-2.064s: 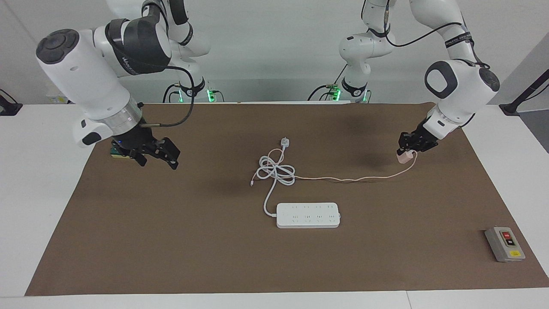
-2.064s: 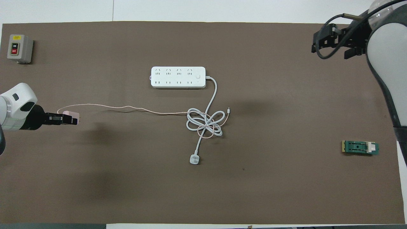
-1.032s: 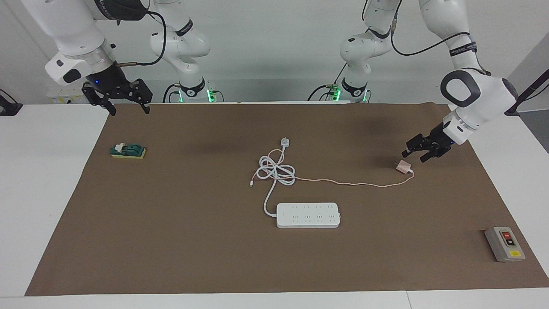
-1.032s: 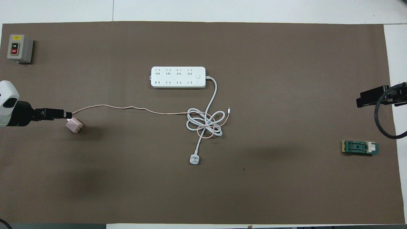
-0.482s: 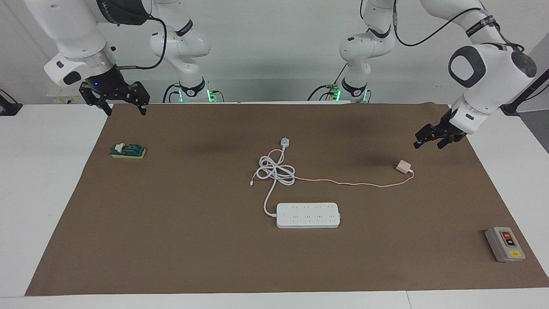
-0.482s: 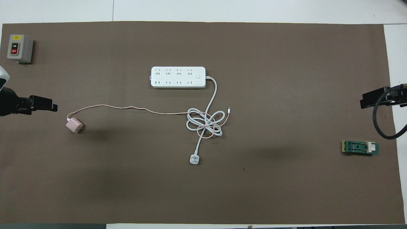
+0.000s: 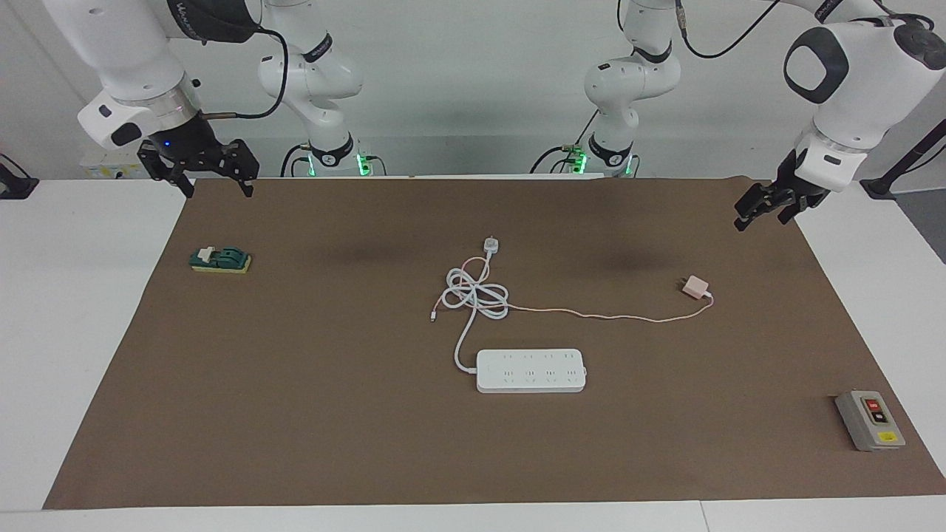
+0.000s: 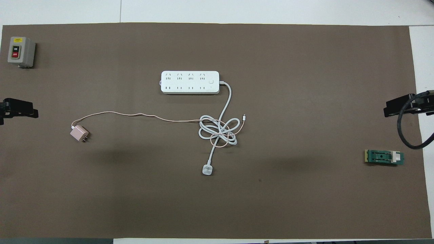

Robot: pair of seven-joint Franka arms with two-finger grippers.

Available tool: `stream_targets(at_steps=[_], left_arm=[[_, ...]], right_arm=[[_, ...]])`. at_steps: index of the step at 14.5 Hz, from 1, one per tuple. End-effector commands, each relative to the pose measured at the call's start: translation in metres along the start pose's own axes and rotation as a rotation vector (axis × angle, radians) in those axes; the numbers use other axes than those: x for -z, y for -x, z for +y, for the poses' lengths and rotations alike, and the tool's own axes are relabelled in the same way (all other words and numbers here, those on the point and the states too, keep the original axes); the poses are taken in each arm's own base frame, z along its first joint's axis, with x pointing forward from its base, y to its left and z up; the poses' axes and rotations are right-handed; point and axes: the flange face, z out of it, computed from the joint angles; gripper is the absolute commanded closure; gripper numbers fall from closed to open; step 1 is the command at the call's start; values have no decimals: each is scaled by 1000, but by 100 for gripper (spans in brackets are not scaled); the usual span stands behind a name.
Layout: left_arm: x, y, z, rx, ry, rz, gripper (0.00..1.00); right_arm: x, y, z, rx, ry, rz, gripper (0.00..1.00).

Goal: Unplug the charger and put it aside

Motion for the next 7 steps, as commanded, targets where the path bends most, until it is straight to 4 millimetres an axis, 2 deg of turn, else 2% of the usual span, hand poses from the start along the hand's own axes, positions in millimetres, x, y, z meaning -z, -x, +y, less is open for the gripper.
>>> stream_targets(at_steps=[1, 3, 7], left_arm=[[20, -10, 2, 32, -20, -4, 0], [33, -18, 2, 69, -19, -28, 0], [42, -16, 7, 63, -21, -51, 0]], right_arm=[[3, 6, -2, -8, 9, -1, 0], [4, 6, -3, -5, 7, 1, 0], [4, 6, -5, -4, 8, 5, 0]])
